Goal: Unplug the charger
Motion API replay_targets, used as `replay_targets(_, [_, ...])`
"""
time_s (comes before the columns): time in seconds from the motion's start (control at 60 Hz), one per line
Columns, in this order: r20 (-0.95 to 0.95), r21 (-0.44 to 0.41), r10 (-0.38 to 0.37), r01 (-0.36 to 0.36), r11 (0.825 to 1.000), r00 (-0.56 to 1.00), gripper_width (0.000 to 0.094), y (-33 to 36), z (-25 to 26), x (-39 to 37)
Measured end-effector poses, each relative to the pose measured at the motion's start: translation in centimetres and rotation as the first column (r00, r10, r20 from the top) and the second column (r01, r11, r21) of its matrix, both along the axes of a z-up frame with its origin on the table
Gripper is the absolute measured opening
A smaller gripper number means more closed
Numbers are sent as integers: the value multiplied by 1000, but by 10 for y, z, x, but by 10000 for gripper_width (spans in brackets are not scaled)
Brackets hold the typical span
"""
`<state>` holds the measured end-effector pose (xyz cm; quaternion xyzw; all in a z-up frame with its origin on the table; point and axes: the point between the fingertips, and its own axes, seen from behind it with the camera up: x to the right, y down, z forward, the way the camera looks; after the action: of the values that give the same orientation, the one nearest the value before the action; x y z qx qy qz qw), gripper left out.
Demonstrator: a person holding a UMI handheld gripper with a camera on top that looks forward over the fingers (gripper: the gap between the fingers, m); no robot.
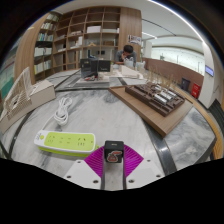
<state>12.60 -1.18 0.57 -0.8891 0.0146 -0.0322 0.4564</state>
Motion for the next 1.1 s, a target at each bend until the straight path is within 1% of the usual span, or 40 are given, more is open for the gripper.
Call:
replay_targets(0.083, [4, 7, -10, 10, 1000, 1000, 255, 5, 0, 4])
replay_targets(0.183, [-11, -4, 27, -27, 1000, 1000, 303, 6, -1, -4])
replay_targets(0.217, [-30, -4, 39, -39, 999, 999, 374, 4, 0, -7])
replay_targets(0.233, [-40, -1, 44, -44, 999, 998, 476, 3, 2, -9])
replay_targets(0.267, [-55, 11, 50, -49, 999, 997, 600, 2, 8, -11])
replay_targets(0.3, [-62, 26, 50, -48, 999, 997, 703, -1, 14, -10])
replay_targets(0.317, [-64, 31, 50, -48, 998, 997, 713, -3, 17, -10])
replay_targets(0.35, [-68, 34, 49, -47, 998, 996, 779, -9, 23, -10])
replay_targets(0.367, [-71, 36, 48, -46, 998, 996, 794, -12, 26, -10])
replay_targets(0.45, [-74, 43, 55, -52, 998, 996, 808, -32, 41, -13])
replay_targets(0.717, [-60, 82, 138, -133, 988, 989, 814, -122, 93, -28])
replay_targets(0.867, [-65, 90, 186, -180, 980, 980, 813, -164, 99, -41])
replay_targets(0.933, [-65, 98, 204, -197, 975, 977, 826, -177, 99, -46])
replay_targets(1.033, [-50, 131, 211, -203, 970, 976, 831, -187, 105, -42])
replay_targets(1.1, [-35, 145, 200, -193, 970, 979, 830, -191, 104, -32])
